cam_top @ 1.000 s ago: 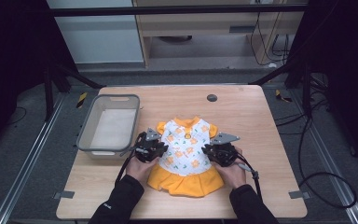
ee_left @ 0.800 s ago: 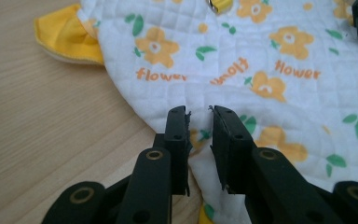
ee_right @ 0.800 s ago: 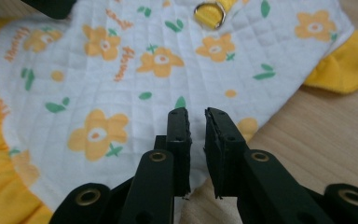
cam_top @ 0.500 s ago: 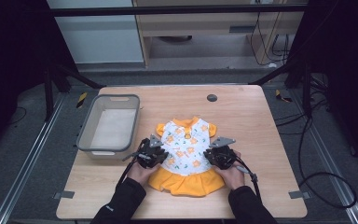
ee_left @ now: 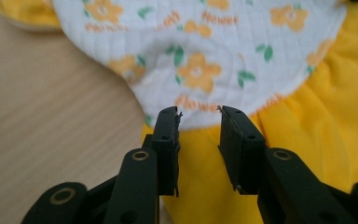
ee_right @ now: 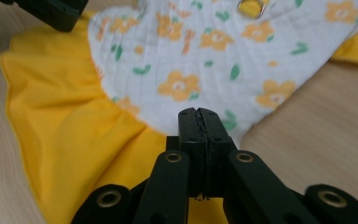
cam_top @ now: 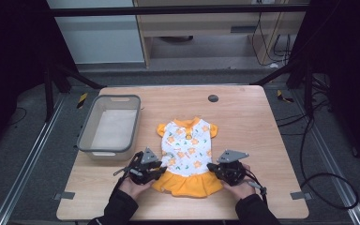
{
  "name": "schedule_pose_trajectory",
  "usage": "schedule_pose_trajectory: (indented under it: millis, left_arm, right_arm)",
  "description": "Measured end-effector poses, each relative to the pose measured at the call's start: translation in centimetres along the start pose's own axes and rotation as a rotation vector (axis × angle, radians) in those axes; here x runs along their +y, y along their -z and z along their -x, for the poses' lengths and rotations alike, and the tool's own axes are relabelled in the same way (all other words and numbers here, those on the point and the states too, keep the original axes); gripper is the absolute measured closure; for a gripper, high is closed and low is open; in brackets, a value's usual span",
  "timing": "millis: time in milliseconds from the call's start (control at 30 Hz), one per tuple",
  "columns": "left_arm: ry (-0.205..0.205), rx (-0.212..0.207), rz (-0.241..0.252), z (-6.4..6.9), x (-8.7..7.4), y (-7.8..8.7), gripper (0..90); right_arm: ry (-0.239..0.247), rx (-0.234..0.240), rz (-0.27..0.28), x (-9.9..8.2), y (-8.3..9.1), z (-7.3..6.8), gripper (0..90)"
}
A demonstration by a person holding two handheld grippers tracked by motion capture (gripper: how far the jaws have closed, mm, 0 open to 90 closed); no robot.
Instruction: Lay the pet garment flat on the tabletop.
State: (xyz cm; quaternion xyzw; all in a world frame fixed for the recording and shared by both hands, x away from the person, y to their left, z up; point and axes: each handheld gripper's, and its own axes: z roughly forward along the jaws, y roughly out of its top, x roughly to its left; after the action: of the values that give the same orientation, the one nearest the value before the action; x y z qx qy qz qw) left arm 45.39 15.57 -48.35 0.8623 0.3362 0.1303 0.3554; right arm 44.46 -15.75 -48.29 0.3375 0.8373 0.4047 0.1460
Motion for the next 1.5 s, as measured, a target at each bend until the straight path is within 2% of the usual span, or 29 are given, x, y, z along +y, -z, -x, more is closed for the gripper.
schedule_pose_trajectory:
  millis: [33, 67, 200, 333, 500, 633, 700, 733, 833, 967, 1033, 1067, 1100, 1167, 1200, 1233, 1267, 1333, 1367, 1433, 1500]
  left_arm:
    - [0.0, 0.0, 0.0, 0.0, 0.0, 0.0, 67.4]
    - [-0.01, 0.0, -0.035, 0.3, -0.8, -0.2, 67.5]
    - [-0.011, 0.0, -0.025, 0.8, -1.3, 0.1, 66.8]
    - [-0.031, 0.014, -0.016, 1.5, -1.9, 0.3, 66.6]
    - [-0.04, 0.026, -0.015, 1.7, -1.9, 0.4, 65.6]
    - [-0.026, 0.034, -0.011, 1.5, -1.6, 0.5, 57.7]
    - [-0.009, 0.03, 0.02, 1.3, -1.5, 1.0, 54.9]
    - [0.009, 0.032, 0.045, 1.0, -1.5, 1.7, 48.4]
    - [0.038, 0.036, 0.071, 0.5, -1.8, 2.7, 44.1]
    - [0.07, 0.059, 0.104, -0.5, -2.8, 4.2, 36.4]
    - [0.073, 0.063, 0.109, -0.6, -3.1, 4.5, 33.4]
    - [0.073, 0.066, 0.113, -0.8, -3.3, 4.8, 33.4]
    - [0.081, 0.075, 0.121, -1.2, -3.9, 5.5, 30.6]
    - [0.083, 0.078, 0.122, -1.3, -4.1, 5.7, 29.8]
    - [0.083, 0.088, 0.127, -1.5, -4.6, 6.2, 29.8]
    - [0.08, 0.1, 0.126, -1.6, -4.9, 6.4, 27.9]
    - [0.075, 0.116, 0.13, -1.8, -5.2, 6.7, 27.2]
    - [0.075, 0.133, 0.136, -2.2, -5.6, 7.1, 25.4]
    - [0.08, 0.142, 0.139, -2.4, -5.9, 7.3, 22.9]
    - [0.102, 0.17, 0.15, -3.4, -6.7, 7.8, 20.9]
    - [0.115, 0.173, 0.153, -3.7, -6.8, 7.9, 19.6]
  right_arm:
    - [0.0, 0.0, 0.0, 0.0, 0.0, 0.0, 89.2]
    - [0.005, 0.005, -0.032, -0.7, -0.1, -0.3, 89.1]
    - [-0.001, 0.012, -0.07, -1.7, -0.1, -0.6, 89.4]
    - [-0.009, 0.006, -0.076, -2.2, 0.2, -0.8, 89.8]
    - [0.007, -0.005, -0.079, -2.6, 0.6, -1.0, 89.9]
    - [-0.005, 0.002, -0.068, -2.5, 0.7, -1.0, 87.0]
    - [-0.008, 0.011, -0.027, -2.4, 1.1, -0.9, 84.0]
    - [-0.015, -0.005, 0.021, -2.1, 1.8, -0.8, 80.8]
    - [-0.016, -0.04, 0.072, -2.1, 2.7, -0.5, 73.7]
    - [-0.061, -0.094, 0.122, -2.7, 4.1, 0.4, 61.5]
    - [-0.066, -0.113, 0.127, -2.8, 4.4, 0.6, 58.1]
    - [-0.076, -0.129, 0.132, -3.0, 4.6, 0.8, 54.0]
    - [-0.112, -0.169, 0.135, -3.4, 4.9, 1.5, 45.5]
    - [-0.115, -0.182, 0.137, -3.5, 5.0, 1.8, 43.4]
    - [-0.121, -0.193, 0.135, -3.7, 5.1, 2.1, 40.5]
    - [-0.141, -0.23, 0.126, -3.9, 5.2, 2.6, 35.8]
    - [-0.14, -0.25, 0.124, -4.1, 5.3, 3.0, 33.6]
    - [-0.16, -0.272, 0.128, -4.3, 5.6, 3.4, 29.8]
    - [-0.186, -0.289, 0.129, -4.5, 5.8, 3.9, 25.7]
    - [-0.204, -0.294, 0.13, -4.7, 5.9, 4.1, 23.3]
    - [-0.219, -0.29, 0.132, -4.8, 5.9, 4.2, 21.9]
